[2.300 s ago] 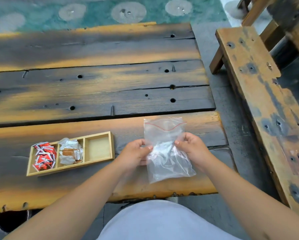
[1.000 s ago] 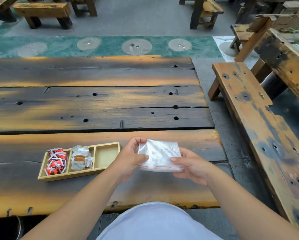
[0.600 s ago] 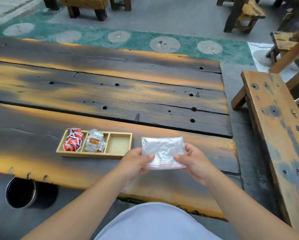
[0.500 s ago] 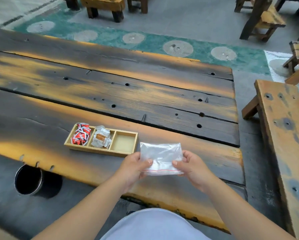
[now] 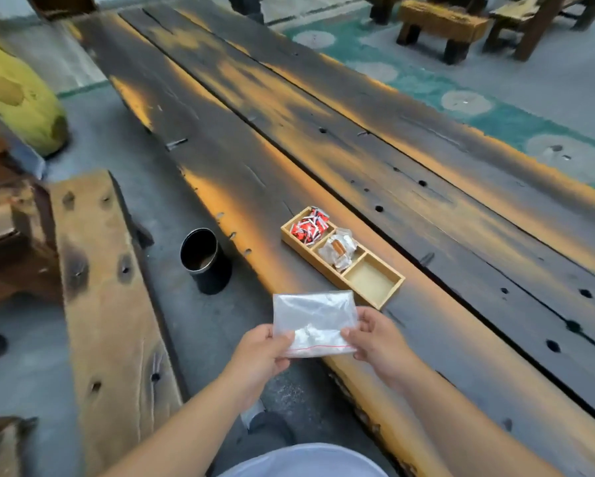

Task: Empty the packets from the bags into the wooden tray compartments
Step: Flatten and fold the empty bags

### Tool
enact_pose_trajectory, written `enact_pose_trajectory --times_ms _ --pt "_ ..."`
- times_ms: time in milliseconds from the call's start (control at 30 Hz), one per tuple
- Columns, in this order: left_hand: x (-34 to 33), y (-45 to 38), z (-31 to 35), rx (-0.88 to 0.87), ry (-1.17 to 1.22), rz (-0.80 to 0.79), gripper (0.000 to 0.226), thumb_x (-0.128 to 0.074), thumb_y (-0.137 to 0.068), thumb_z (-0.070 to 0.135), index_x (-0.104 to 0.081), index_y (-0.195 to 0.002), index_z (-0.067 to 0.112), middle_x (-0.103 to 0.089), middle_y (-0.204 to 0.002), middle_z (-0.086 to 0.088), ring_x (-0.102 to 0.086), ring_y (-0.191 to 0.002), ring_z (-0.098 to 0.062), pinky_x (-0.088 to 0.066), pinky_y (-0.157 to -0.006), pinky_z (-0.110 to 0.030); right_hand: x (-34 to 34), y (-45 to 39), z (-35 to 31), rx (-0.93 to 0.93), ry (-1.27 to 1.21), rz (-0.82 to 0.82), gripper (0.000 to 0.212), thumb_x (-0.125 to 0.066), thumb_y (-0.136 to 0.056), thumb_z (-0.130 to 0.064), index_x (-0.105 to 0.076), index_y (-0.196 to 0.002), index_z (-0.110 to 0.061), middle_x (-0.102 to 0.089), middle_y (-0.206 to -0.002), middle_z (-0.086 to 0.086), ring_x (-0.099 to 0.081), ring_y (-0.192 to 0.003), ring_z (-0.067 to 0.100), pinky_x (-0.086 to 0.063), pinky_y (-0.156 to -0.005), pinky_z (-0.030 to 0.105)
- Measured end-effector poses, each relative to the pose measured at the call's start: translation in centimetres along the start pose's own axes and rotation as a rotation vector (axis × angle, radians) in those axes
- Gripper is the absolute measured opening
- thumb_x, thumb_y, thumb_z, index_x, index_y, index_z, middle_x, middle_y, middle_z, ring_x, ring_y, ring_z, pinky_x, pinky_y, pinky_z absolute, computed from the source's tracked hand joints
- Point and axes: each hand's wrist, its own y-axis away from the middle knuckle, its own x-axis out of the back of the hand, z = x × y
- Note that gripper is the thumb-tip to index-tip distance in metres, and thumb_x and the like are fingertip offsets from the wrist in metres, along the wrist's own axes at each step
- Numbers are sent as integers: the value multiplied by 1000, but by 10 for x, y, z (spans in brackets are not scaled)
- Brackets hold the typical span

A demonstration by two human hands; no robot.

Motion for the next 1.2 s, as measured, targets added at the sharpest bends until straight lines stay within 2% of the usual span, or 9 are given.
enact_pose_trajectory --times_ms 133,300,400,533,633,833,900,1000,1200 --pt "52 -5 4 -54 2 169 14 -62 -91 13 -58 -78 9 -59 -72 -5 -51 -64 -16 -44 -62 -28 -51 -36 -16 -2 89 -81 19 -65 -89 -3 -63 -108 -7 -75 -86 5 -66 -71 18 -48 -62 30" --pt "116 -30 19 -50 48 321 25 -63 -89 14 -53 -66 14 -52 -58 0 -45 -57 -16 -39 -59 -30 -118 -86 -35 -33 127 -165 23 -69 -89 -12 -61 -111 -10 -77 -97 10 -70 -81 23 -50 -68 31" --pt "157 -48 33 -50 100 374 24 -63 -90 14 -54 -68 12 -52 -62 0 -45 -58 -15 -41 -58 -29 -158 -117 -55 -48 130 -231 25 -69 -89 -13 -61 -113 -11 -76 -96 10 -67 -77 17 -49 -64 26" --pt "207 -67 57 -76 182 437 24 -63 -90 11 -54 -68 12 -53 -64 -2 -46 -57 -13 -40 -58 -28 -207 -154 -85 -53 139 -324 44 -76 -75 -17 -61 -116 -15 -73 -101 15 -70 -91 26 -53 -77 34" --pt "237 -73 76 -93 231 406 22 -66 -90 13 -53 -73 11 -56 -65 -1 -47 -57 -12 -40 -59 -28 -241 -181 -98 -41 129 -304 32 -69 -84 -1 -60 -113 -11 -73 -99 15 -70 -89 25 -55 -74 32" --pt "283 -99 98 -52 200 459 6 -67 -87 6 -62 -89 3 -64 -72 -5 -53 -59 -12 -42 -53 -22 -289 -222 -112 -39 159 -290 28 -62 -86 10 -60 -108 -8 -72 -73 2 -66 -65 12 -50 -63 26" --pt "292 -114 105 -25 189 467 6 -67 -87 5 -64 -92 3 -66 -75 -6 -55 -59 -9 -42 -51 -20 -298 -239 -114 -39 179 -285 30 -63 -86 8 -60 -110 -9 -72 -68 -1 -64 -67 15 -49 -67 32" --pt "309 -145 114 24 181 488 5 -67 -87 5 -65 -91 5 -67 -76 -7 -57 -59 -9 -42 -51 -20 -309 -271 -121 -55 185 -279 32 -64 -86 7 -60 -111 -13 -73 -74 3 -65 -74 23 -52 -73 38" --pt "347 -228 152 121 267 468 12 -63 -91 5 -67 -103 5 -72 -97 -12 -63 -75 -13 -47 -59 -21 -338 -371 -147 -120 214 -230 40 -66 -85 4 -53 -119 -13 -72 -89 13 -68 -80 25 -54 -72 34"
